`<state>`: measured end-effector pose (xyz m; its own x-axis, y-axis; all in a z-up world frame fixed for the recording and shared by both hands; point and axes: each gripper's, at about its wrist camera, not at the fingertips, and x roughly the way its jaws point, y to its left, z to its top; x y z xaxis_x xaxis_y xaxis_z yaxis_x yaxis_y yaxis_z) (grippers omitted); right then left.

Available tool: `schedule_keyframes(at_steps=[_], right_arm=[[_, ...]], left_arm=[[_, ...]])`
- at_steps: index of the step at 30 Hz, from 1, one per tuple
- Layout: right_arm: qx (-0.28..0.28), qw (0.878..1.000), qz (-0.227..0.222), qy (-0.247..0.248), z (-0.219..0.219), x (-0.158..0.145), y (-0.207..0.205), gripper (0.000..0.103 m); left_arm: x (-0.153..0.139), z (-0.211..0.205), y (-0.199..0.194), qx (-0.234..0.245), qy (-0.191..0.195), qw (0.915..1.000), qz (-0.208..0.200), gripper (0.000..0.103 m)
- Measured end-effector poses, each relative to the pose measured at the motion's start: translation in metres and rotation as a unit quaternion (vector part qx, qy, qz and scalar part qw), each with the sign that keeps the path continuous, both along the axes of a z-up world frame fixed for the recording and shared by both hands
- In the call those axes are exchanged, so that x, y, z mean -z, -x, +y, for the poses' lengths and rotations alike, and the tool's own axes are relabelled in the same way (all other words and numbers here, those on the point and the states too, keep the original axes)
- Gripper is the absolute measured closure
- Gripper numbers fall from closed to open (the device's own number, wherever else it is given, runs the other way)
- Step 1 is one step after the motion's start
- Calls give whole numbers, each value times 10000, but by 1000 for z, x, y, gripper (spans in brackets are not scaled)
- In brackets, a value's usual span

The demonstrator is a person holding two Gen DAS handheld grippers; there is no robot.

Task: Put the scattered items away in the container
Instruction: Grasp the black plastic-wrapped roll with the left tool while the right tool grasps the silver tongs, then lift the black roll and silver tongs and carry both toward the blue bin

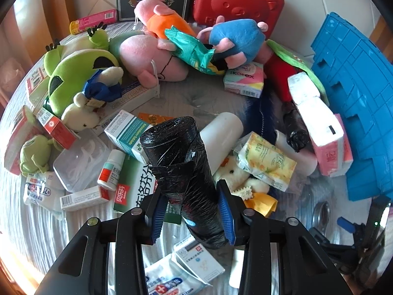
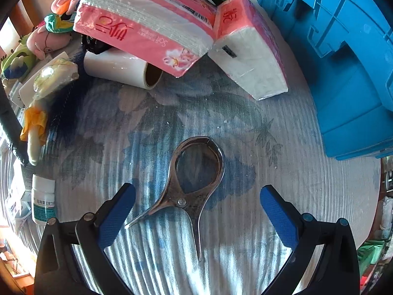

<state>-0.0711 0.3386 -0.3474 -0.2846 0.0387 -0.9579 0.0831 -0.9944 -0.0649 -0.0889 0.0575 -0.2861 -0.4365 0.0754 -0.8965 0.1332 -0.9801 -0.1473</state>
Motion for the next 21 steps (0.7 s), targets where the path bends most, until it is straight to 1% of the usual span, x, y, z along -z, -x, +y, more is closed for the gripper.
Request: schedule_keyframes(at_steps=[1,2,3,4,6,7,8,10,15,21], right_arm=[[6,10000,-42,2,0,2,0,18],[3,10000,-70,-4,-1,3,0,26],[-9,10000,-91,-6,-1,4,0,28],[-26,9999,-122,3,-2,6,-1,33],[-44,9999,-125,56,-3,6,-2,39],[-66,9999,-118,77,-3,5,-3,45],[-91,9999,-103,79,-4,3,-3,55],[-128,9999,-83,47,-7,0,-4,66],[-192,9997,-60,129,-9,-9,-6,67],[-223,9996,97,163,-12,-30,-7,67]], left_arm=[[0,0,-1,3,-2,10000,1,65],[0,0,-1,5,-9,10000,1,65],[0,0,-2,9,-12,10000,2,65],[0,-1,-2,16,-16,10000,3,65],[0,0,-1,35,-26,10000,5,65],[0,0,-1,37,-21,10000,15,65],[-1,-1,-2,38,-20,10000,21,65],[-2,-2,-2,37,-18,10000,26,65],[-8,-5,-3,22,2,10000,71,65],[-20,-8,-3,-5,6,9999,167,65]])
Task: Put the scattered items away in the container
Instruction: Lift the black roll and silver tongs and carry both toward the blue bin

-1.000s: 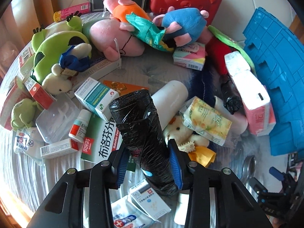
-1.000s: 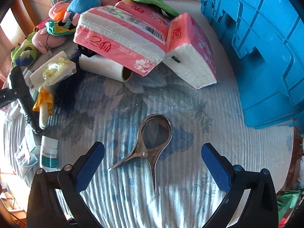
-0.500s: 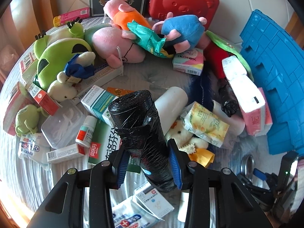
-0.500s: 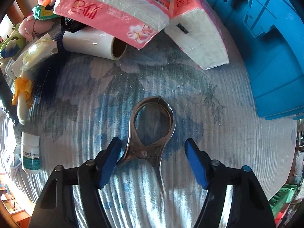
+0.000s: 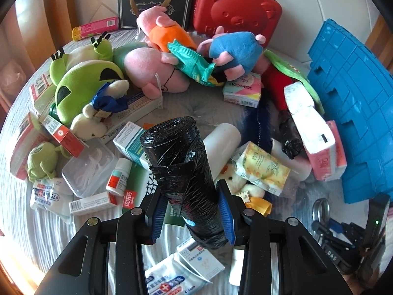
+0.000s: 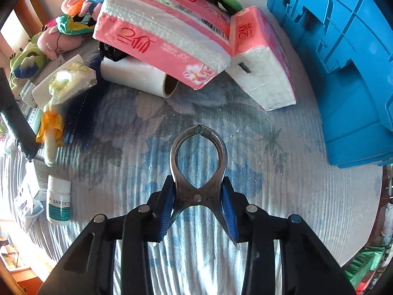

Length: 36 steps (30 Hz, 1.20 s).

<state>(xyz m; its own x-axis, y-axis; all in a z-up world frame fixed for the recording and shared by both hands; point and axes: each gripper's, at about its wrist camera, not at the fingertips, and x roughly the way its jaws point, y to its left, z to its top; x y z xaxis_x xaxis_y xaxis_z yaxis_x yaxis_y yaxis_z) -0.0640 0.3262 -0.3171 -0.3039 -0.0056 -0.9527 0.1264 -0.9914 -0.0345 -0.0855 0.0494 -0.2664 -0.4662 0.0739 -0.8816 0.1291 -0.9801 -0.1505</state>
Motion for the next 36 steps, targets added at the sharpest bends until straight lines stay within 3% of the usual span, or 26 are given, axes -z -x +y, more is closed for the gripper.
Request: schedule_keyframes(at_steps=[6,15,36], right_arm=[[-29,9998,206,79,0,-28,-10,67],[-132,9976,645,232,-12,-70,10,67],[-534,9829,1723,379,-11,-189,9,67]], left_arm=[[-17,-3,-2,-35,-18,9999,132,65],[-49,-9,-9,-105,0,9992,378,65],[-150,-10,-33,-180,192,9926,1186,65]])
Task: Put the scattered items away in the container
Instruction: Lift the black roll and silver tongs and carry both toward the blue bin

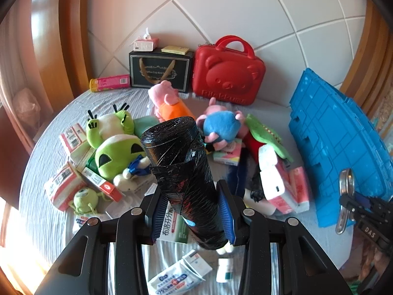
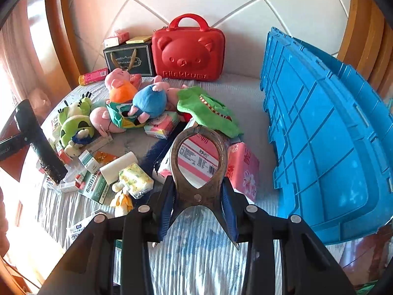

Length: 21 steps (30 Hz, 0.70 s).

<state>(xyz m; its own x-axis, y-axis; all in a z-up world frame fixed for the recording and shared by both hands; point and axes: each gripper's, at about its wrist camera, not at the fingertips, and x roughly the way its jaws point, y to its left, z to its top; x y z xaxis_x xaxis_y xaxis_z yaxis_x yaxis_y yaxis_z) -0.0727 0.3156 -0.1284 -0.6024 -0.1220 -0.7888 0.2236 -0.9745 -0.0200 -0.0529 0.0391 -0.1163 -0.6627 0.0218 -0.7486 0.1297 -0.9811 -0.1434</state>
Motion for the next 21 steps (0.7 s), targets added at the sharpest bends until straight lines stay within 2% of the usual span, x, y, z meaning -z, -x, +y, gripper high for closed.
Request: schedule_keyframes(at_steps=[10,21], right_arm=[[-88,9985,483,255,18,-57,-8,67],[-192,9961,761,412,32,-82,-9,67]], left_arm=[[-56,6,-2,-25,27,9984,557,65],[-86,23,-7,10,284,9963,807,65]])
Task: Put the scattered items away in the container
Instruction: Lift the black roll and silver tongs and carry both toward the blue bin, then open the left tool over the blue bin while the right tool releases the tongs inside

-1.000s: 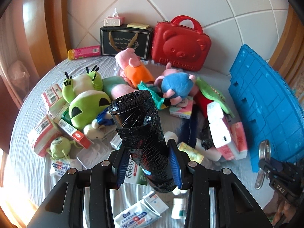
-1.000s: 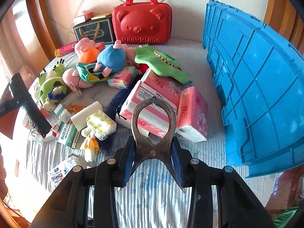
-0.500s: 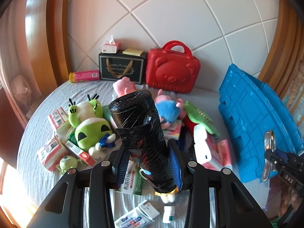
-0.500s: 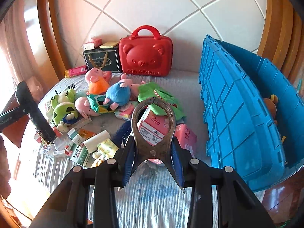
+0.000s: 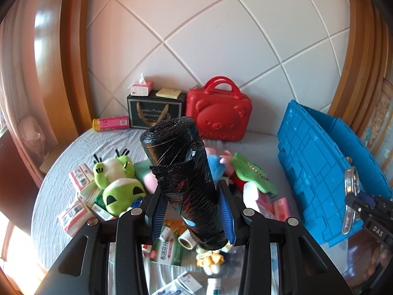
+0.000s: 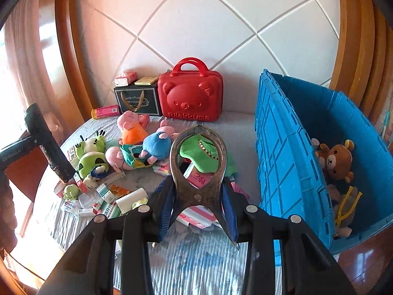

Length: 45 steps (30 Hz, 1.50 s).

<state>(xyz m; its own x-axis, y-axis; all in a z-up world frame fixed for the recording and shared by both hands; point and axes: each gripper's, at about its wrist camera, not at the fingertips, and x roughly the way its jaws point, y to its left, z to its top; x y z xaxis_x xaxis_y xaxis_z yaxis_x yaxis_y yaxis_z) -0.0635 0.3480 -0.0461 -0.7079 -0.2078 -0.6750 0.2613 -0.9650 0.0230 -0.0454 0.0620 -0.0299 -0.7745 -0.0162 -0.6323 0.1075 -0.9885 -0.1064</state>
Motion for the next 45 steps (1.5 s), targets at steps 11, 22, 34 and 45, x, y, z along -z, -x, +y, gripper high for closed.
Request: schedule_keyframes(at_steps=[11,22,34,45], right_arm=[[-201,9995,148,169,20,-15,4,67],[-293,9985,281,360,48,-21,12,67],[76,9970,513,574,110,-41,24,67],[525,9946,632,628,178,-48,34,67]], left_arm=[[-16,29,1,4,137,9999,74,65],[-27,64,8,73,247,9996,114,65],[-51,134,35,552,332,9973,359,65],[-72,217,65,1215,302,9907,537,65]])
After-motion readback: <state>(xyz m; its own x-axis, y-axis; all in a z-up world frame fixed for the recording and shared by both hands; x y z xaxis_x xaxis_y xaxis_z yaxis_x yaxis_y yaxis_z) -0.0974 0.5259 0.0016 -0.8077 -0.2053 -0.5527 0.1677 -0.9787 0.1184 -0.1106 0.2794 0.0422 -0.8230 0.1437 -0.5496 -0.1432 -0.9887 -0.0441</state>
